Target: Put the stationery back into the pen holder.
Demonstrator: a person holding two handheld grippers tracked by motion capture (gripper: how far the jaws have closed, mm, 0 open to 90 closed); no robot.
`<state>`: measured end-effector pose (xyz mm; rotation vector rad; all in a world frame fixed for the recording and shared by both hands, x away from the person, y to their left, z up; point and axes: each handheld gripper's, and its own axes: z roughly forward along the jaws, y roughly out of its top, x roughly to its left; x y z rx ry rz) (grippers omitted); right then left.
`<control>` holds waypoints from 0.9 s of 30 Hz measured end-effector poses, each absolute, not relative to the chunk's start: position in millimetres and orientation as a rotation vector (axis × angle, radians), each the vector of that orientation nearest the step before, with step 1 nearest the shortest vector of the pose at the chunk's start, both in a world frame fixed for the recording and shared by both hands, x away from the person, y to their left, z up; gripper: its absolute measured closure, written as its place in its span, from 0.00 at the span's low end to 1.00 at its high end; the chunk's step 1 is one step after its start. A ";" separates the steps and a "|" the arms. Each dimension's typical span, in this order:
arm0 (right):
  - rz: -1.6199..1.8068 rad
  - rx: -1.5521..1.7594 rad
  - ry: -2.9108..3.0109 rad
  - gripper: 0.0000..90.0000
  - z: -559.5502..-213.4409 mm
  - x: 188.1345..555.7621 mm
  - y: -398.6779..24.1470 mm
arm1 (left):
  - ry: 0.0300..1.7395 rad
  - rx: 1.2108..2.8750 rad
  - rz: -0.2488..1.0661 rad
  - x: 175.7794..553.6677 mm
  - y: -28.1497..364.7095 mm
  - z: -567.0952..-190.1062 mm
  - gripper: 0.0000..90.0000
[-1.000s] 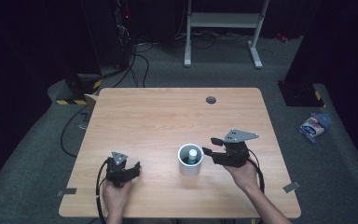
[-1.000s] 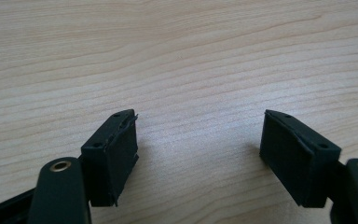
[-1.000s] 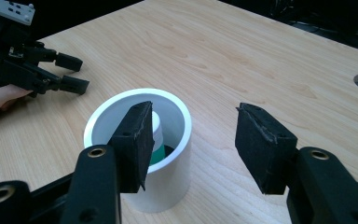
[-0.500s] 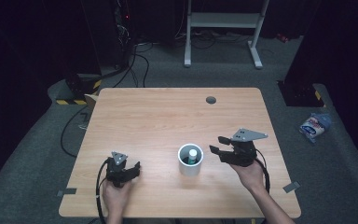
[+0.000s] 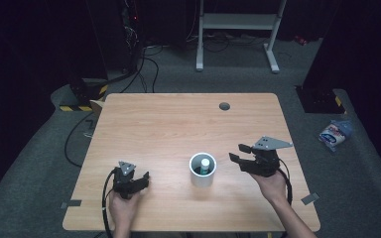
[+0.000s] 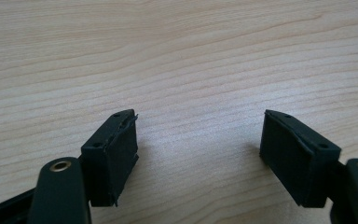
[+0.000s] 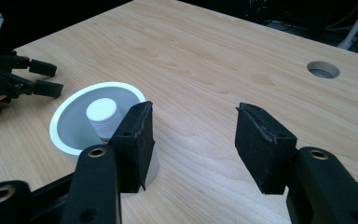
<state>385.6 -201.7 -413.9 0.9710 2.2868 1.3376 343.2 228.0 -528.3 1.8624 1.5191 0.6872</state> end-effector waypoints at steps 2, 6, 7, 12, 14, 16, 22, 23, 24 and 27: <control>1.337 0.983 2.281 0.52 -414.0 386.0 -205.0 | 1.519 1.862 0.688 343.2 227.9 -528.3 0.30; 1.332 0.997 2.270 0.52 -415.3 385.4 -211.4 | 1.519 1.862 0.687 343.2 227.9 -528.3 0.30; 1.328 1.006 2.269 0.52 -415.7 384.8 -212.9 | 1.519 1.862 0.687 343.2 227.9 -528.3 0.31; 1.332 1.031 2.252 0.52 -418.2 384.2 -221.2 | 1.519 1.862 0.687 343.2 227.9 -528.3 0.31; 1.335 1.049 2.245 0.52 -418.7 383.3 -223.8 | 1.519 1.862 0.687 343.2 227.9 -528.3 0.31; 1.337 1.047 2.238 0.52 -419.5 382.9 -226.2 | 1.519 1.862 0.687 343.2 227.9 -528.3 0.30; 1.331 1.074 2.229 0.52 -422.7 382.0 -231.6 | 1.519 1.862 0.687 343.2 227.9 -528.3 0.31; 1.331 1.076 2.228 0.52 -423.2 381.9 -232.4 | 1.519 1.862 0.687 343.2 227.9 -528.3 0.30; 1.330 1.076 2.226 0.51 -424.0 381.7 -233.1 | 1.519 1.862 0.687 343.2 227.9 -528.3 0.30; 1.312 1.088 2.225 0.51 -427.4 381.4 -235.6 | 1.520 1.860 0.688 343.2 227.8 -528.4 0.31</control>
